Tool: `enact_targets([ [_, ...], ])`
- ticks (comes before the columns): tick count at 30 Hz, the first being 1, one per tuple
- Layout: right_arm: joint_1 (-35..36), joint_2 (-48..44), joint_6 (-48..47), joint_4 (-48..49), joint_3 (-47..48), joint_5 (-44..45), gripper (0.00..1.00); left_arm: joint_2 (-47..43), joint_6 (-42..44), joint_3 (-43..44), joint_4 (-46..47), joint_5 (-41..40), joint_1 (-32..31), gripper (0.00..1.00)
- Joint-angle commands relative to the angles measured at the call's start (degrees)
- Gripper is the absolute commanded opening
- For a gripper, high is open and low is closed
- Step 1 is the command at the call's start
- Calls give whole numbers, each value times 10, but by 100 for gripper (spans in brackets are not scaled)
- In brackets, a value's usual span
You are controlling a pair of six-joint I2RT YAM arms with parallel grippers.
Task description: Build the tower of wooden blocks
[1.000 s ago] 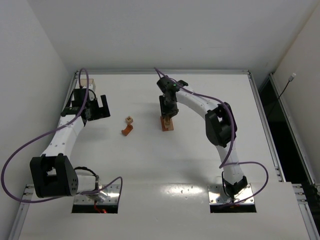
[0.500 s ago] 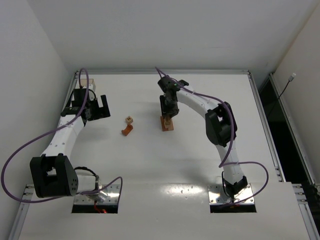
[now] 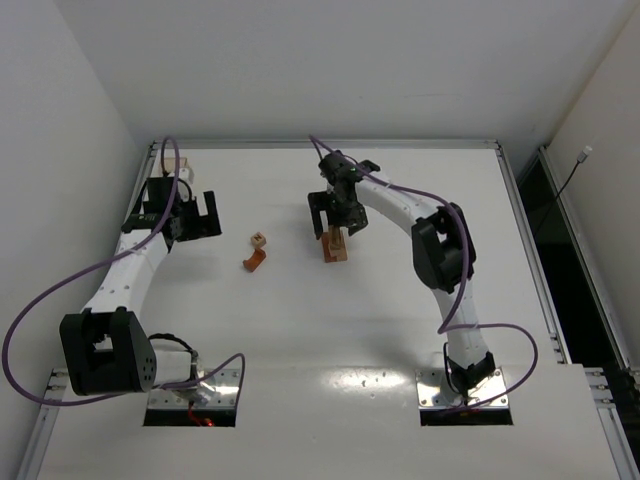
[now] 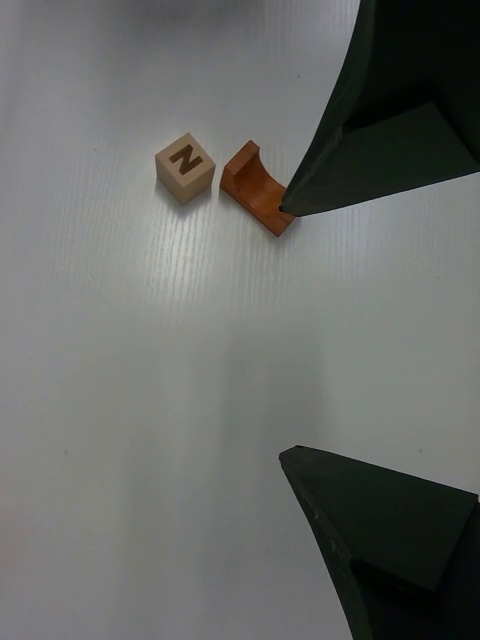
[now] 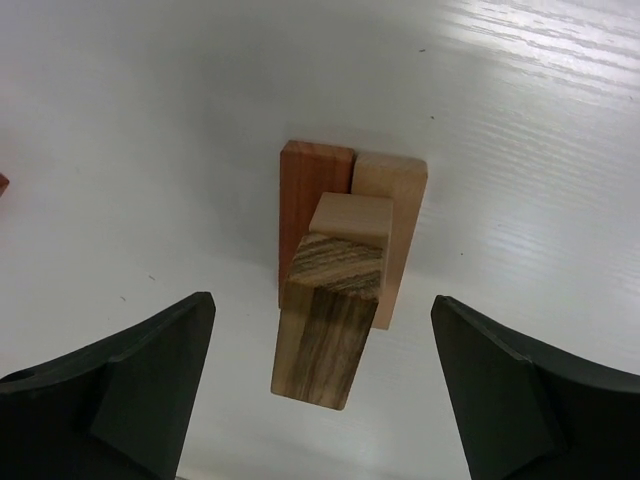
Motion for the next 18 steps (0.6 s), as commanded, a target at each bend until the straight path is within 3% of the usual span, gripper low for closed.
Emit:
enact_targets([
  [1, 3, -52, -67, 22, -5, -31, 88, -9, 34, 13, 2, 46, 8, 100],
  [4, 8, -119, -119, 51, -45, -85, 91, -48, 68, -19, 2, 110, -2, 100],
  [7, 8, -207, -166, 108, -100, -100, 91, -95, 111, -58, 2, 136, -74, 100],
  [14, 3, -361, -273, 150, -195, 6, 91, -98, 166, -58, -37, 136, -177, 100],
  [18, -3, -412, -299, 162, -240, 60, 91, -74, 172, -58, -37, 114, -197, 100],
])
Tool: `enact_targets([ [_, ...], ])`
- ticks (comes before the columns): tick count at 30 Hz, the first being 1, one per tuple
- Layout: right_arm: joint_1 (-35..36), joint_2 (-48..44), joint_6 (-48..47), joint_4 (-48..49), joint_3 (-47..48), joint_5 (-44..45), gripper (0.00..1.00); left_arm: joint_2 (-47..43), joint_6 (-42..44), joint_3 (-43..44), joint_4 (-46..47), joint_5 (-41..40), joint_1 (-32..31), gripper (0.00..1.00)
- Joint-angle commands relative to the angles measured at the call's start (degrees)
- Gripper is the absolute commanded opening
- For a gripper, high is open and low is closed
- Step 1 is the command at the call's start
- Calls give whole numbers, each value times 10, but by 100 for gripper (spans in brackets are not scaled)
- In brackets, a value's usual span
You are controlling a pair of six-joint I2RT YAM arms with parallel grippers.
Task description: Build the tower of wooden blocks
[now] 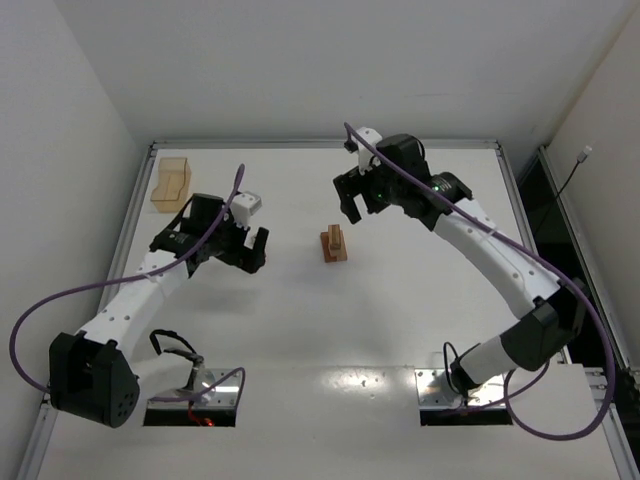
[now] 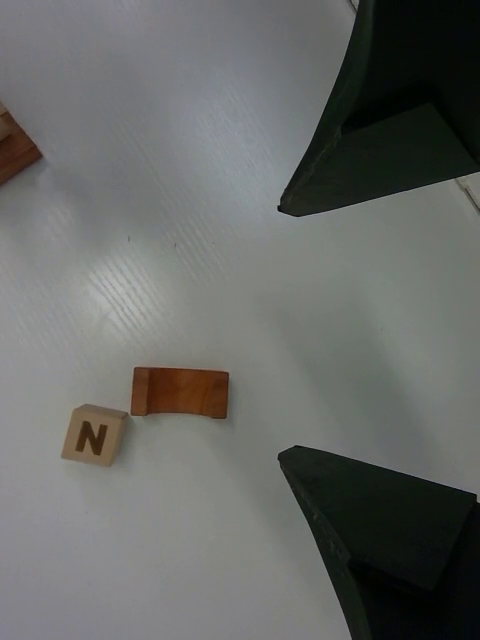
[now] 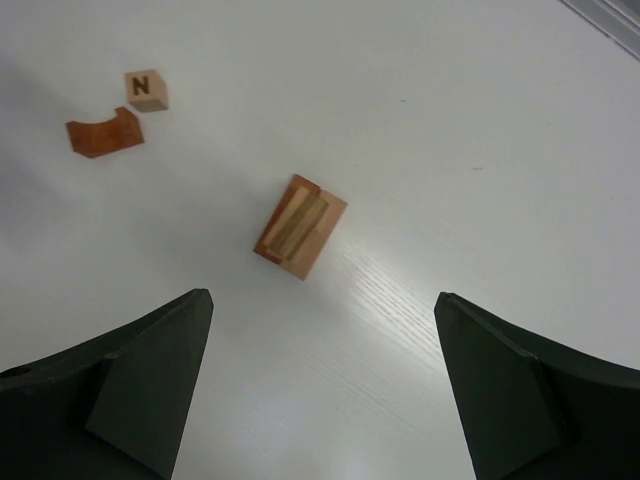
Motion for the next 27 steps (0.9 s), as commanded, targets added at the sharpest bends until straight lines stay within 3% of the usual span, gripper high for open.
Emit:
enact_targets([
  [1, -7, -22, -51, 32, -54, 65, 91, 17, 21, -2, -4, -17, -11, 100],
  [17, -7, -16, -51, 43, -69, 77, 91, 181, -10, 50, -2, -45, -11, 85],
  [27, -17, 0, -51, 43, -69, 76, 91, 216, -10, 52, 29, -91, -11, 78],
])
